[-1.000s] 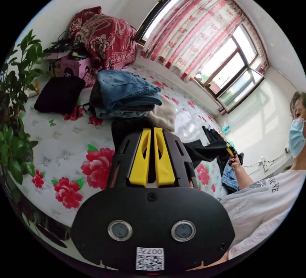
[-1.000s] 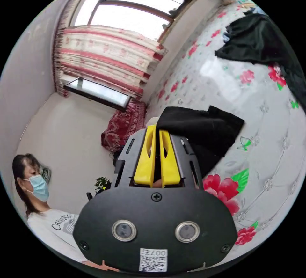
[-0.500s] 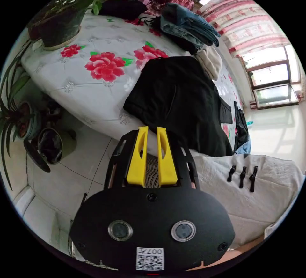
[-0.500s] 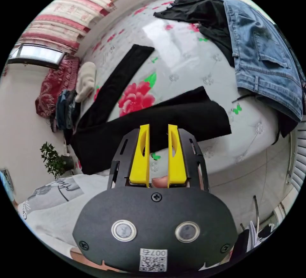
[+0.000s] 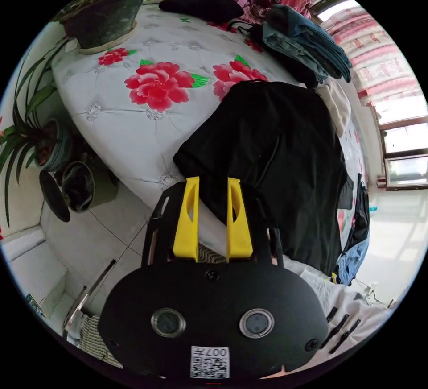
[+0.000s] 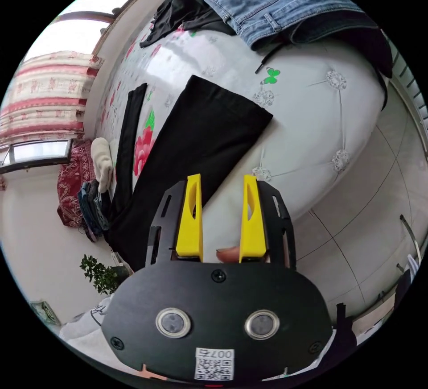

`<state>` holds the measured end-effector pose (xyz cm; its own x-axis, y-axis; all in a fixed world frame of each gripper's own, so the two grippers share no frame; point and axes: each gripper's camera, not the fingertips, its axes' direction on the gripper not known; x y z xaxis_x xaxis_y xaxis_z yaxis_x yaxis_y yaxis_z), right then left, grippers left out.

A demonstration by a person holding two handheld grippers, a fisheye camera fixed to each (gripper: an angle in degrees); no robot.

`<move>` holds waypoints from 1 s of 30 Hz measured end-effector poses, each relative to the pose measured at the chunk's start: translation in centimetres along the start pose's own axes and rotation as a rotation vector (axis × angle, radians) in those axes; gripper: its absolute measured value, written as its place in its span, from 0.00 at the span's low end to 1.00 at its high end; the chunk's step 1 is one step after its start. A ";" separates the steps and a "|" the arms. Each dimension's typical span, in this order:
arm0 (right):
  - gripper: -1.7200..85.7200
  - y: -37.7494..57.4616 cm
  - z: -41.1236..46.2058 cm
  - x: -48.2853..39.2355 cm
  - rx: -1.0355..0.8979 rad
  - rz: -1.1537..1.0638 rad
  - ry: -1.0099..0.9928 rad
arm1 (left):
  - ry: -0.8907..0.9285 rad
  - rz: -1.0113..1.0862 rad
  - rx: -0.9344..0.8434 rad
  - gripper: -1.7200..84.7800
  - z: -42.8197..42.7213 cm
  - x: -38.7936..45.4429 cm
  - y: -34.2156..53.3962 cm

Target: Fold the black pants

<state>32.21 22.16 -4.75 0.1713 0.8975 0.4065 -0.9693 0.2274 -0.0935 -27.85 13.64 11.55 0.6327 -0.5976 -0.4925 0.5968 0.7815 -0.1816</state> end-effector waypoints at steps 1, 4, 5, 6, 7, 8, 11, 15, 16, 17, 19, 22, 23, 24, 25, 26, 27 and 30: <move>0.12 -0.1 0.2 -0.2 0.014 -0.005 0.040 | -0.044 0.005 0.000 0.11 0.0 0.6 -0.1; 0.11 0.1 0.8 -0.2 0.042 0.008 0.100 | -0.099 0.037 -0.043 0.04 -0.2 1.5 -0.9; 0.11 0.1 0.9 -0.1 0.042 0.003 0.104 | -0.073 0.034 -0.053 0.02 -0.5 1.4 -1.3; 0.11 0.1 1.0 -0.1 0.039 -0.001 0.107 | -0.054 0.031 -0.054 0.02 -0.7 1.3 -1.4; 0.10 -0.1 1.1 0.2 0.028 -0.006 0.112 | -0.013 0.021 -0.044 0.01 -1.4 0.9 -1.4; 0.10 -0.3 1.1 0.6 0.016 -0.014 0.100 | 0.034 0.010 -0.022 0.01 -2.1 0.5 -1.3; 0.10 -0.5 1.0 1.5 -0.001 -0.013 0.049 | 0.107 -0.010 0.024 0.01 -3.6 -0.7 -0.7; 0.10 0.1 -0.6 1.7 0.074 -0.001 0.108 | 0.170 -0.014 0.073 0.01 -5.4 -1.6 0.3; 0.10 0.3 -1.1 1.3 0.098 -0.019 0.094 | 0.154 -0.033 0.085 0.01 -6.1 -2.0 0.6; 0.10 0.3 -1.2 0.5 0.109 -0.046 0.077 | 0.110 -0.063 0.109 0.01 -7.0 -2.4 0.9; 0.11 0.3 -0.8 -1.5 0.112 -0.105 0.053 | 0.037 -0.112 0.163 0.01 -8.5 -3.2 1.4; 0.11 0.0 1.5 -6.1 0.074 -0.225 0.008 | 0.056 -0.104 0.221 0.02 -10.0 -3.5 0.6; 0.12 -0.2 2.9 -8.3 0.040 -0.272 -0.021 | 0.074 -0.083 0.226 0.02 -10.2 -3.0 -0.5; 0.12 -0.3 3.7 -9.4 0.025 -0.294 -0.034 | 0.086 -0.066 0.225 0.03 -10.3 -2.7 -1.2; 0.12 -0.6 5.2 -11.9 -0.006 -0.342 -0.058 | 0.113 -0.025 0.220 0.05 -10.3 -1.7 -2.9; 0.13 -0.8 6.9 -14.6 -0.042 -0.392 -0.081 | 0.133 0.020 0.219 0.07 -10.3 -0.3 -4.8; 0.13 -0.9 7.7 -15.9 -0.058 -0.415 -0.091 | 0.138 0.045 0.220 0.08 -10.2 0.4 -5.8; 0.14 -1.4 12.3 -23.3 -0.137 -0.526 -0.127 | 0.149 0.158 0.205 0.11 -9.7 4.6 -11.6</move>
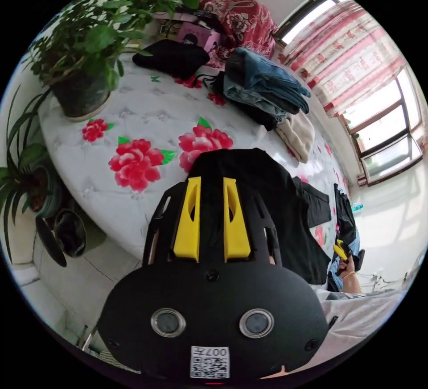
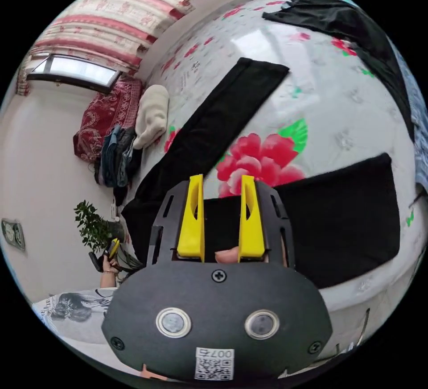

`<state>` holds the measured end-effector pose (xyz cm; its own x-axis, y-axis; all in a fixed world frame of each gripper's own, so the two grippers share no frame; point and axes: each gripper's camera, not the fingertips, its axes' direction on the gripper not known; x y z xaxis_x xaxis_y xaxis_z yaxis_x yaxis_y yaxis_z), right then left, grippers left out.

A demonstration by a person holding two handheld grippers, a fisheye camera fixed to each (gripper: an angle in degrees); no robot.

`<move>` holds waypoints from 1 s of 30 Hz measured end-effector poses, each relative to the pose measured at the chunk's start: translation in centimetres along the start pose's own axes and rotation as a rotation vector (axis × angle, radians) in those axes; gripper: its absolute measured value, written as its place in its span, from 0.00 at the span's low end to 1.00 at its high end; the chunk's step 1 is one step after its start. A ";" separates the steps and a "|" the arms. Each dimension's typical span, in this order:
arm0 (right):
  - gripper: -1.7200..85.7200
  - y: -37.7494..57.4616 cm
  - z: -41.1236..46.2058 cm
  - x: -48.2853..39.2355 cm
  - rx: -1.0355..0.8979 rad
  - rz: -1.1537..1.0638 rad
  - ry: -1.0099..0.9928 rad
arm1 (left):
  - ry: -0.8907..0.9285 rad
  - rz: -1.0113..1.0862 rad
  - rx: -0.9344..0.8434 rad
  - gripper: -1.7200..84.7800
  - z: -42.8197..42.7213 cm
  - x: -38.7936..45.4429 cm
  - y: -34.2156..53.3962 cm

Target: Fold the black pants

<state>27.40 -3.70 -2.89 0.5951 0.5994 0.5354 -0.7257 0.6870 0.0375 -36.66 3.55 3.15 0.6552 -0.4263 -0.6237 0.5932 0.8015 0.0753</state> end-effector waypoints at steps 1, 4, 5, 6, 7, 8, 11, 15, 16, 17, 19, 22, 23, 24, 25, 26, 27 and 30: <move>0.14 -1.9 2.1 -2.1 -0.031 -0.039 -0.006 | 0.007 0.037 -0.013 0.12 1.1 1.1 -2.6; 0.15 -6.3 7.5 -6.8 -0.098 -0.125 0.031 | 0.035 0.157 -0.093 0.13 4.7 3.9 -9.1; 0.16 -7.9 9.7 -8.2 -0.126 -0.148 0.056 | 0.055 0.208 -0.154 0.14 6.7 4.9 -11.5; 0.16 -8.7 10.8 -8.7 -0.140 -0.156 0.069 | 0.069 0.232 -0.192 0.15 7.8 5.3 -12.6; 0.16 -10.3 12.9 -9.7 -0.168 -0.169 0.103 | 0.105 0.267 -0.290 0.15 10.3 6.0 -14.5; 0.17 -11.6 14.8 -10.4 -0.184 -0.177 0.137 | 0.112 0.283 -0.388 0.16 12.7 6.5 -16.0; 0.18 -14.7 18.7 -11.1 -0.195 -0.168 0.245 | 0.078 0.324 -0.570 0.17 17.8 7.3 -17.6; 0.20 -17.5 23.2 -10.8 -0.215 -0.132 0.384 | 0.052 0.421 -0.680 0.14 19.9 8.5 -16.7; 0.20 -18.1 24.9 -10.4 -0.248 -0.122 0.424 | 0.091 0.465 -0.750 0.12 20.2 9.0 -16.0; 0.19 -18.2 25.6 -10.9 -0.202 -0.122 0.541 | 0.102 0.466 -0.801 0.10 20.5 9.2 -15.3; 0.17 -17.6 27.0 -11.7 -0.162 -0.173 0.616 | 0.098 0.506 -0.780 0.08 19.9 9.6 -14.4; 0.14 -16.9 27.3 -11.4 -0.131 -0.185 0.609 | 0.124 0.501 -0.752 0.02 18.8 9.6 -13.2; 0.12 -17.1 27.2 -11.2 -0.170 -0.217 0.604 | 0.147 0.478 -0.737 0.02 18.4 9.2 -12.9; 0.11 -17.3 27.0 -11.1 -0.193 -0.231 0.596 | 0.163 0.460 -0.727 0.01 18.1 8.9 -12.8; 0.09 -17.5 26.4 -10.6 -0.219 -0.242 0.548 | 0.202 0.417 -0.702 0.01 17.5 8.2 -12.7; 0.07 -17.7 24.6 -10.4 -0.184 -0.247 0.452 | 0.236 0.392 -0.663 0.01 16.5 7.6 -12.6; 0.06 -17.6 23.2 -10.4 -0.144 -0.256 0.391 | 0.249 0.384 -0.643 0.01 16.0 7.5 -12.5; 0.05 -14.6 13.4 -11.0 0.149 -0.327 0.159 | 0.284 0.423 -0.554 0.01 12.3 8.0 -11.4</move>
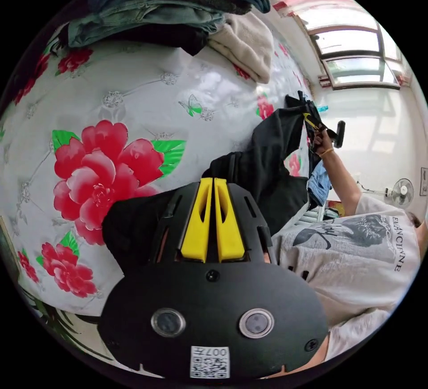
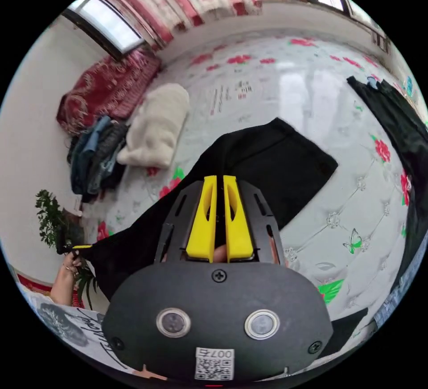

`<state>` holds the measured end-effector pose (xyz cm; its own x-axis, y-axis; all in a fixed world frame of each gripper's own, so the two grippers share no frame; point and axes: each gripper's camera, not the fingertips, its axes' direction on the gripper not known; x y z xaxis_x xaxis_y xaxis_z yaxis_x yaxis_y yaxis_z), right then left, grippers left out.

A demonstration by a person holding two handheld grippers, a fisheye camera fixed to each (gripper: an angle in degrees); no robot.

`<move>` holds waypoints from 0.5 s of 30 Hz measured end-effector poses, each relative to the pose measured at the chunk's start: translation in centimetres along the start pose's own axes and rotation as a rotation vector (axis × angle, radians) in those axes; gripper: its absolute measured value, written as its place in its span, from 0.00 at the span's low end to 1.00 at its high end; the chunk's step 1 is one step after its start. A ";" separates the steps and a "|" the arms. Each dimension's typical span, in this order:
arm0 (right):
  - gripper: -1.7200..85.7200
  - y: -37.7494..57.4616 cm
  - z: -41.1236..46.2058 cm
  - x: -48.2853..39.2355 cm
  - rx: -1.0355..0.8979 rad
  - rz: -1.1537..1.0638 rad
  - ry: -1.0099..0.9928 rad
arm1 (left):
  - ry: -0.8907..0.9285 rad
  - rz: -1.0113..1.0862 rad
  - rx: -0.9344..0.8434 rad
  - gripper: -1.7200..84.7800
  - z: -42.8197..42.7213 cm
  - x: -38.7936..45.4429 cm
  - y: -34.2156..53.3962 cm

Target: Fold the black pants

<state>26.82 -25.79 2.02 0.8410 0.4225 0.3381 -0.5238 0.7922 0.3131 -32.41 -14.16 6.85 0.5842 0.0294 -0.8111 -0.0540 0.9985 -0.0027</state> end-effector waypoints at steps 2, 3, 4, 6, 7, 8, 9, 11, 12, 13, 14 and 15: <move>0.04 4.4 -7.9 0.3 0.155 -0.068 -0.007 | -0.061 0.089 0.056 0.01 -1.2 3.3 2.9; 0.04 5.9 -9.3 0.7 0.170 -0.065 0.008 | -0.080 0.109 0.064 0.01 -1.2 4.1 3.8; 0.04 9.4 -11.3 2.3 0.168 -0.014 0.033 | -0.131 0.137 0.060 0.01 -0.8 5.4 5.6; 0.05 15.2 -11.8 6.0 0.066 0.172 0.057 | -0.202 0.136 0.006 0.01 1.3 6.6 8.3; 0.05 19.5 -11.0 8.4 -0.042 0.286 0.071 | -0.214 0.117 -0.016 0.01 2.9 6.9 9.9; 0.06 23.7 -10.4 10.2 -0.139 0.414 0.122 | -0.196 0.087 -0.039 0.01 4.5 6.7 11.5; 0.07 25.6 -10.4 10.8 -0.175 0.465 0.156 | -0.177 0.069 -0.065 0.01 5.3 6.5 12.2; 0.09 30.7 -12.4 11.8 -0.182 0.556 0.190 | -0.117 0.020 -0.129 0.02 6.7 6.1 14.4; 0.10 31.3 -13.3 11.8 -0.157 0.566 0.201 | -0.113 0.027 -0.117 0.02 6.5 6.3 14.9; 0.11 31.9 -15.2 11.8 -0.109 0.567 0.235 | -0.120 0.055 -0.075 0.02 5.7 6.9 15.5; 0.11 31.6 -17.0 11.6 -0.067 0.533 0.273 | -0.147 0.089 -0.026 0.03 4.6 7.6 15.8; 0.12 31.1 -17.8 11.3 -0.050 0.507 0.290 | -0.165 0.105 0.003 0.04 3.9 7.9 15.8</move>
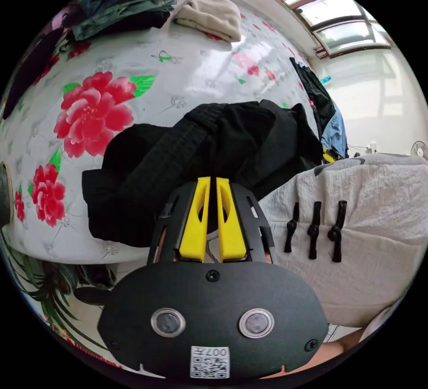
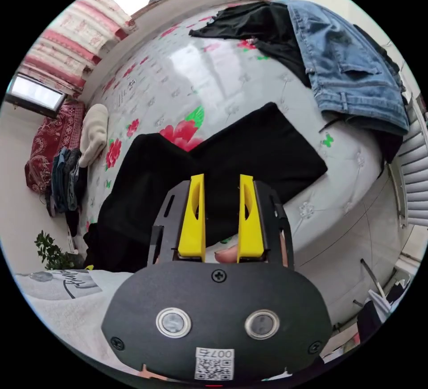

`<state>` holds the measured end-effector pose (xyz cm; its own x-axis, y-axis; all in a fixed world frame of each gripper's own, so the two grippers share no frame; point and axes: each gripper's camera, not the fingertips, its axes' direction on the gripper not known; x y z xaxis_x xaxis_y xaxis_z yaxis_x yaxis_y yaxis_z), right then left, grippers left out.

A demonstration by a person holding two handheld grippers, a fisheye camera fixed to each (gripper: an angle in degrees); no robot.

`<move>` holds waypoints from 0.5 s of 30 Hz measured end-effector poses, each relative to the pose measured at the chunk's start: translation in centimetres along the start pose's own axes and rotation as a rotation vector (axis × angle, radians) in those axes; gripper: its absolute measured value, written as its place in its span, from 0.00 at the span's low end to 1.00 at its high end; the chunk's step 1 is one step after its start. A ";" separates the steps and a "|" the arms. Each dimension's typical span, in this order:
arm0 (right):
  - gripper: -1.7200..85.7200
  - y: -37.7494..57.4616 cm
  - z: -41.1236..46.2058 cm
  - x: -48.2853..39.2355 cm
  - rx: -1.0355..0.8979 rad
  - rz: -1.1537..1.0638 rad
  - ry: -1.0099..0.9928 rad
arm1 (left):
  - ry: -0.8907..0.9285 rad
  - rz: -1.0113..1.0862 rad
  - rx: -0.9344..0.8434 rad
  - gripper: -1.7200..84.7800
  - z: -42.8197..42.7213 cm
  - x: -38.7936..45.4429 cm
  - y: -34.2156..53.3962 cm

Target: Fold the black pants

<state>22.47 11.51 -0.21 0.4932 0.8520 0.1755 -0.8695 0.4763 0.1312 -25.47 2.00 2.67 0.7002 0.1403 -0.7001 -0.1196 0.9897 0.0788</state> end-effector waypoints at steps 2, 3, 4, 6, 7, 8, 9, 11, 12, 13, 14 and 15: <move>0.13 -1.7 -2.5 -2.2 0.084 -0.149 0.025 | -0.063 0.029 0.117 0.07 -2.6 0.4 -0.9; 0.13 -2.2 -2.6 -3.1 0.088 -0.192 0.022 | -0.070 0.036 0.146 0.08 -3.1 0.5 -1.3; 0.14 -3.2 -2.4 -5.0 0.077 -0.274 0.002 | -0.078 0.051 0.200 0.10 -3.8 0.6 -2.1; 0.15 -4.3 -0.6 -8.8 0.017 -0.396 -0.054 | -0.073 0.079 0.222 0.13 -3.4 0.8 -3.8; 0.16 -4.5 1.3 -11.7 -0.048 -0.478 -0.103 | -0.058 0.103 0.196 0.15 -2.2 1.1 -5.3; 0.17 -4.2 3.7 -14.7 -0.125 -0.548 -0.153 | -0.031 0.127 0.154 0.17 -0.3 1.6 -6.9; 0.17 -3.8 5.1 -16.2 -0.169 -0.579 -0.180 | -0.014 0.138 0.126 0.17 0.9 1.9 -7.8; 0.18 -1.3 10.7 -22.0 -0.346 -0.701 -0.239 | -0.002 0.164 0.007 0.20 5.9 3.3 -10.9; 0.18 -0.5 12.2 -23.1 -0.384 -0.731 -0.221 | -0.015 0.156 -0.028 0.20 7.3 3.5 -11.6; 0.18 1.1 15.1 -25.0 -0.444 -0.780 -0.137 | -0.049 0.138 -0.090 0.19 9.5 3.8 -12.8; 0.17 2.4 16.5 -26.3 -0.401 -0.823 0.021 | -0.084 0.133 -0.117 0.17 10.9 4.0 -13.6; 0.16 3.0 16.5 -26.8 -0.335 -0.846 0.123 | -0.103 0.129 -0.118 0.16 11.1 4.1 -13.9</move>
<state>7.11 -13.46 11.57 0.9792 0.1985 0.0425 -0.1920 0.9735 -0.1242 -13.14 -10.83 6.58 0.7412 0.2737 -0.6129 -0.2903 0.9540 0.0750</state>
